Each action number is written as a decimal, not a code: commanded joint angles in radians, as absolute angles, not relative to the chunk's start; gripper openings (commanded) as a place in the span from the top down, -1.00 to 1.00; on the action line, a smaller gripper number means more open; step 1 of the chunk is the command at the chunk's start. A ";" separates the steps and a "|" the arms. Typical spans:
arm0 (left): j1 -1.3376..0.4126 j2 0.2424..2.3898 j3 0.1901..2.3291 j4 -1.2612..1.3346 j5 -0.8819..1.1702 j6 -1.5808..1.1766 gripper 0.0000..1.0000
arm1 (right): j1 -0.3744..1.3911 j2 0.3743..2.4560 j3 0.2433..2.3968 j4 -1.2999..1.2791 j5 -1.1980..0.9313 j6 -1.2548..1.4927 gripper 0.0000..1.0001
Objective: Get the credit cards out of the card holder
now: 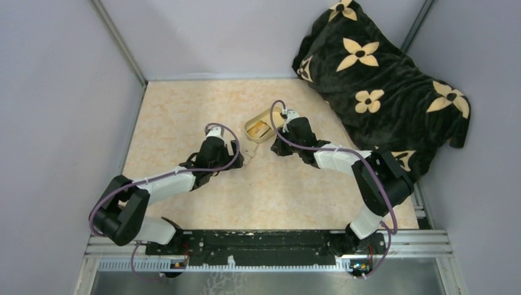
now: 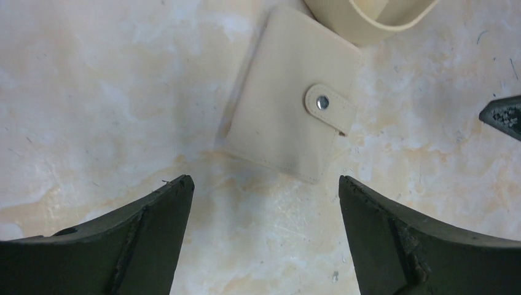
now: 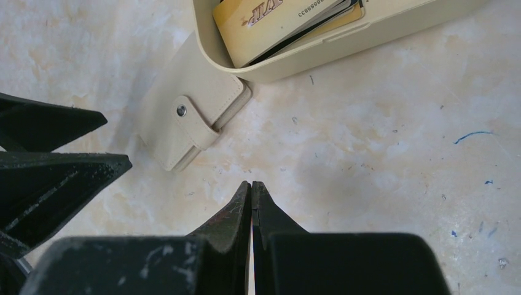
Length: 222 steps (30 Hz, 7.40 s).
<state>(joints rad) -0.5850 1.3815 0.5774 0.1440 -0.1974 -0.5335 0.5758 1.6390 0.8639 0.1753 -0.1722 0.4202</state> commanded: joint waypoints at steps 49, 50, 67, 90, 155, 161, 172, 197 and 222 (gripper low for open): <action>-0.609 1.506 0.650 0.429 0.169 -0.253 -0.86 | 0.618 1.248 0.769 0.167 0.087 0.222 0.74; -0.598 1.490 0.651 0.421 0.159 -0.255 -0.87 | 0.616 1.243 0.771 0.144 0.116 0.229 0.08; -0.612 1.563 0.687 0.311 -0.084 -0.652 -0.57 | 0.650 1.519 0.978 -0.042 -0.103 0.050 -0.46; -0.625 1.561 0.557 0.679 0.222 -0.599 1.00 | 0.666 1.588 0.965 0.021 -0.172 0.080 0.80; -0.601 1.770 0.497 0.838 0.262 -0.567 1.00 | 0.758 1.812 0.996 -0.009 -0.050 -0.054 0.45; -0.600 1.775 0.502 0.840 0.265 -0.569 1.00 | 0.759 1.811 0.988 -0.010 -0.007 -0.039 0.98; -0.594 1.781 0.500 0.838 0.257 -0.580 1.00 | 0.721 1.744 0.958 0.031 -0.049 0.066 1.00; -0.560 1.800 0.516 0.818 0.256 -0.647 1.00 | 0.623 1.492 0.744 0.090 -0.038 0.257 0.79; -0.561 1.747 0.538 0.794 0.307 -0.615 1.00 | 0.725 1.643 0.954 0.144 -0.113 0.272 1.00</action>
<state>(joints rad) -0.5686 1.7672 0.5251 0.8288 0.2893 -0.6525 0.7181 1.5669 0.9180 0.0937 -0.0566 0.2474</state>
